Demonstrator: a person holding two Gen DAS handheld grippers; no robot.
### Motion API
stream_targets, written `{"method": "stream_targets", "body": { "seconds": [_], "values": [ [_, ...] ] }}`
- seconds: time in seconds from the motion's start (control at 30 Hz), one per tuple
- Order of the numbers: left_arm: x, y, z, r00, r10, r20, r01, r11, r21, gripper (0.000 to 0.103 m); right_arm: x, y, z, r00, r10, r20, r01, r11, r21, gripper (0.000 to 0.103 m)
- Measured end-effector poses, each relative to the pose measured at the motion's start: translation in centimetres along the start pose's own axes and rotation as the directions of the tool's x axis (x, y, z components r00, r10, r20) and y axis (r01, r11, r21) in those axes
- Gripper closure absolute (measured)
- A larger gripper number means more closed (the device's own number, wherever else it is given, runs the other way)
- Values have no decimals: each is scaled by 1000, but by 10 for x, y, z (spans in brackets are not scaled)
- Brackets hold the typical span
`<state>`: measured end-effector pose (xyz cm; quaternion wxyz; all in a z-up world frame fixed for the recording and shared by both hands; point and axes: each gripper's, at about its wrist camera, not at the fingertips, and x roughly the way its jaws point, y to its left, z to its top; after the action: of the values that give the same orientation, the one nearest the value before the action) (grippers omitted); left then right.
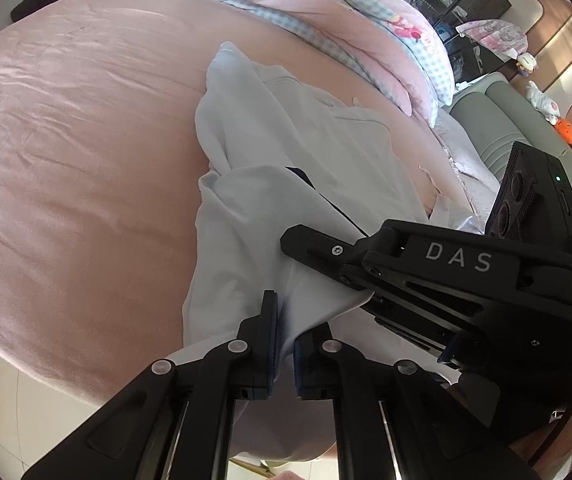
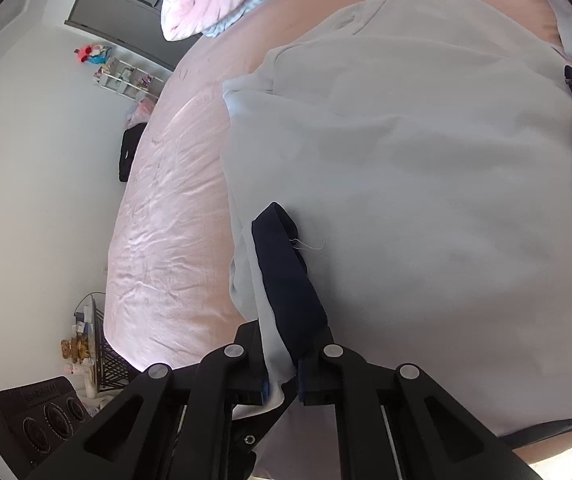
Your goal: Fold clothes
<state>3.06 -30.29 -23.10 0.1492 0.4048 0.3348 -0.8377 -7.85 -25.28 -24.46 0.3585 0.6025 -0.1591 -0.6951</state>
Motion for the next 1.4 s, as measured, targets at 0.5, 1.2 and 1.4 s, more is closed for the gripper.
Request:
{"method": "stream_targets", "body": {
  "seconds": [0.5, 1.2, 1.4],
  "values": [
    [-23, -1, -16, 999, 35, -41, -29, 992, 121, 58, -3, -1, -4, 996, -88, 29, 91, 988, -122, 97],
    [-24, 35, -14, 994, 75, -77, -66, 991, 120, 68, -3, -12, 5, 999, -45, -23, 42, 993, -110, 96],
    [-23, 10, -31, 992, 30, -120, -8, 984, 179, 68, 0, -9, 17, 998, -58, -8, 57, 990, -126, 96]
  ]
}}
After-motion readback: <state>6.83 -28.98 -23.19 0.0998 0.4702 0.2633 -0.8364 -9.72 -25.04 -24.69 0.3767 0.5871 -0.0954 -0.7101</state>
